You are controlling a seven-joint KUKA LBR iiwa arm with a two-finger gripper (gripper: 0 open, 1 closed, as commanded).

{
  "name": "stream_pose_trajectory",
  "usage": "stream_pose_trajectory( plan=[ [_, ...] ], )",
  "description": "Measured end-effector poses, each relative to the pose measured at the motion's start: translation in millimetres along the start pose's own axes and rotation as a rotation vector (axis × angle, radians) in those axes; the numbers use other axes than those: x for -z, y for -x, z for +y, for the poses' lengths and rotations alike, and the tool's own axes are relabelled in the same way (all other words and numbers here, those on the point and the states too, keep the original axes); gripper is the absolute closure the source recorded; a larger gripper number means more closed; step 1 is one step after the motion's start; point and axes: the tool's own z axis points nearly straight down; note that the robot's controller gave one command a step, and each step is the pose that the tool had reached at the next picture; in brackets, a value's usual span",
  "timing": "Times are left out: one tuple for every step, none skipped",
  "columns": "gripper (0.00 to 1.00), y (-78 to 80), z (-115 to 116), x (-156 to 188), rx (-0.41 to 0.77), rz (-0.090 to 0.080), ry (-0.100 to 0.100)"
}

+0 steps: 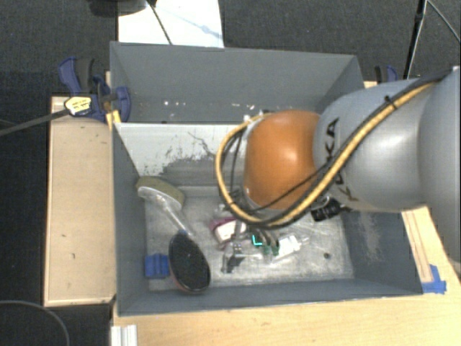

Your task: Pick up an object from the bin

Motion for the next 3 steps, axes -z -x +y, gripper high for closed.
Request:
stream_pose_trajectory(
  plan=[
    [0.0,34.7,-62.5,-87.1,0.095,-0.015,0.003],
    [1.0,37.1,-60.1,-83.0,0.094,-0.025,0.004],
    [1.0,29.8,-66.5,30.5,0.026,-0.014,0.001]
  ],
)
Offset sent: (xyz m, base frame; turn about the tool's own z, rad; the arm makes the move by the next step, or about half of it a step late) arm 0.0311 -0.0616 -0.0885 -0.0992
